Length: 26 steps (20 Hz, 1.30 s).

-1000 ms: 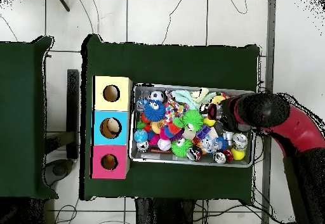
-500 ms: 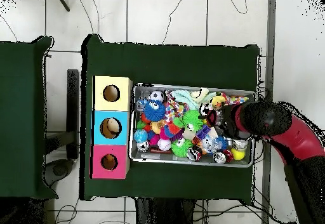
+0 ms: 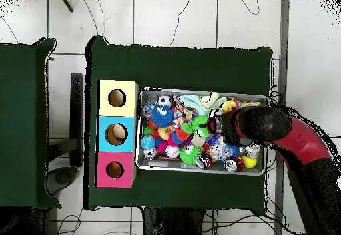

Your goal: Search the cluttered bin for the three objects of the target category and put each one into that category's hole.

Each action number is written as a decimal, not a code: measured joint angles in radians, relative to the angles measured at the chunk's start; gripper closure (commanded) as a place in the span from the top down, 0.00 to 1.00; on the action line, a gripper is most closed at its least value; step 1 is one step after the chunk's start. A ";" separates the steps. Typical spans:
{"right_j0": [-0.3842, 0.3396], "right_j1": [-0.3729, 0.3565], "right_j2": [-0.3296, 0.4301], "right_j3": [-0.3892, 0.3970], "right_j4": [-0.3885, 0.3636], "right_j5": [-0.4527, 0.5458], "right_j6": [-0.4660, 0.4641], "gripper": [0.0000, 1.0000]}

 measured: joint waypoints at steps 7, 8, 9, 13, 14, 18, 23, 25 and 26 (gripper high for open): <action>0.030 0.020 0.000 0.003 -0.031 0.000 0.000 1.00; 0.033 0.024 0.000 0.003 -0.036 0.000 0.000 1.00; 0.036 0.027 0.000 0.003 -0.041 0.000 0.000 1.00; 0.046 0.045 0.000 0.002 -0.060 0.000 0.000 1.00; 0.049 0.052 0.000 0.002 -0.066 0.000 0.000 1.00; 0.066 0.094 0.000 0.001 -0.102 0.000 0.000 1.00; 0.074 0.138 -0.002 -0.004 -0.132 -0.001 0.000 1.00; 0.074 0.152 -0.003 -0.006 -0.141 -0.001 0.000 1.00; 0.074 0.158 -0.004 -0.007 -0.145 -0.001 0.000 1.00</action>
